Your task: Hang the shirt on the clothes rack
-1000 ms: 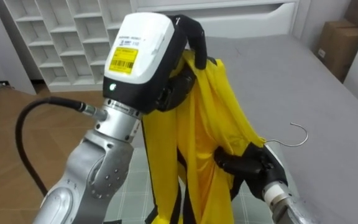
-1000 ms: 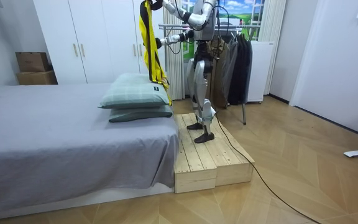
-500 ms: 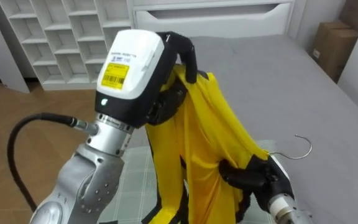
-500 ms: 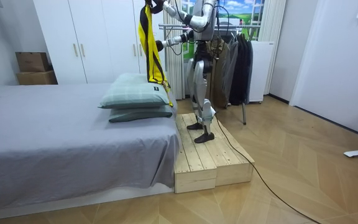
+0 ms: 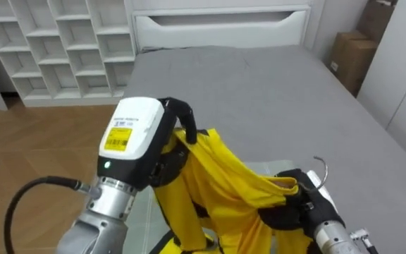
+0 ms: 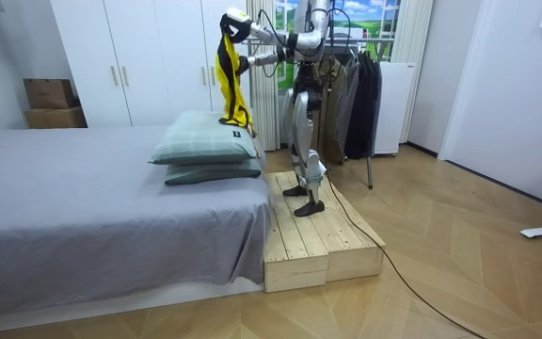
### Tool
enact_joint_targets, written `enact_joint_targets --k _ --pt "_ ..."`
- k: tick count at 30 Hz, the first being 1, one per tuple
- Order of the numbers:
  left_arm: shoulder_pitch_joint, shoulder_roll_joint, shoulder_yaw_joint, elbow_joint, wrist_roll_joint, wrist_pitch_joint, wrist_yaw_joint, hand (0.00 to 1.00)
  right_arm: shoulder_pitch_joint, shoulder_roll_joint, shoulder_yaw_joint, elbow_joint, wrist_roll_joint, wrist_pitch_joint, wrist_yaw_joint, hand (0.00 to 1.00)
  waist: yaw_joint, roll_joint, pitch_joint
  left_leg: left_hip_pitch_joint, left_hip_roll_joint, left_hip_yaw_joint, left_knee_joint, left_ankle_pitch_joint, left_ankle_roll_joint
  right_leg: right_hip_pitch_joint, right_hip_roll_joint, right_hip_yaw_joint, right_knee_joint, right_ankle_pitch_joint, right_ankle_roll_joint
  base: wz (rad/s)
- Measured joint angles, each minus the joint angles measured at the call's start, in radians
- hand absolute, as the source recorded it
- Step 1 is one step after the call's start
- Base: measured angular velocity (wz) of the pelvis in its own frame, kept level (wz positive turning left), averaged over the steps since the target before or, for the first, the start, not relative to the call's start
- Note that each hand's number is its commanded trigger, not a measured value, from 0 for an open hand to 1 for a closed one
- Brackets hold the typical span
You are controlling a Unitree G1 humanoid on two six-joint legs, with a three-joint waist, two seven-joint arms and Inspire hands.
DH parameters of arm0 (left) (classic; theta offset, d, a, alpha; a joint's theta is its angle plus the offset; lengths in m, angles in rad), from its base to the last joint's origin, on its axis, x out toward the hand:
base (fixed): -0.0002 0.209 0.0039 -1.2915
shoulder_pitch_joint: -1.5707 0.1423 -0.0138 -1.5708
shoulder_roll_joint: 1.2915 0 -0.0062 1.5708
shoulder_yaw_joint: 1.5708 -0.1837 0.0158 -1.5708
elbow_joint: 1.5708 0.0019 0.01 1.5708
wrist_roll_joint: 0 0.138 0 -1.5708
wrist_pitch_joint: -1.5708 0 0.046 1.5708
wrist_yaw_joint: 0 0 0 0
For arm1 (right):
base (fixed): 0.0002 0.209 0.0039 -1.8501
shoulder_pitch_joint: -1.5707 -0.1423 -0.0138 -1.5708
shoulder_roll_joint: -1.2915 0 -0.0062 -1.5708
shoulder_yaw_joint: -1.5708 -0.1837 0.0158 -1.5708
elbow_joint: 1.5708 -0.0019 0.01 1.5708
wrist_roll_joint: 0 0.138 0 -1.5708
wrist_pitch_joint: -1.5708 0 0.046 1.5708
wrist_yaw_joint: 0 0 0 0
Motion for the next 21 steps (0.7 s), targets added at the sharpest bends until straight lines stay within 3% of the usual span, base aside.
enact_joint_targets --k 2,6,11,17,21 --pt "0.002 -0.007 0.011 0.044 0.0 0.016 -0.004 1.0 0.0 -0.003 -0.008 -0.039 -0.132 0.002 0.011 1.0 -0.001 -0.009 0.0021 0.004 0.0 0.004 0.0 0.0 0.0 0.003 0.0 0.003 0.0 0.0 0.0 -0.02" --pt "0.004 -0.016 0.016 0.057 -0.018 0.031 -0.007 1.0 0.0 -0.005 -0.025 -0.084 -0.243 0.005 0.019 1.0 0.003 -0.015 0.0028 0.003 0.0 0.005 -0.005 0.0 0.0 -0.003 0.0 0.006 0.007 0.0 0.0 -0.01" --pt "0.027 -0.045 0.013 0.056 -0.037 0.049 -0.021 1.0 0.002 -0.014 -0.027 -0.162 -0.395 0.041 0.026 1.0 -0.002 -0.03 0.0087 -0.005 0.0 0.007 -0.012 0.001 0.001 -0.018 0.001 0.005 0.014 0.0 0.0 0.0" --pt "0.081 -0.051 0.009 0.064 -0.037 0.053 -0.035 1.0 0.002 -0.022 -0.028 -0.215 -0.471 0.045 0.026 1.0 0.005 -0.066 0.0089 -0.011 0.002 0.026 -0.013 0.001 0.001 -0.034 0.003 0.024 0.014 0.0 0.0 -0.11" --pt "0.089 -0.051 0.01 0.097 -0.037 0.054 -0.06 1.0 0.002 -0.026 -0.028 -0.227 -0.488 0.045 0.03 1.0 0.005 -0.079 0.0089 -0.011 0.002 0.024 -0.013 0.001 0.001 -0.034 0.003 0.025 0.013 0.0 0.0 0.0"
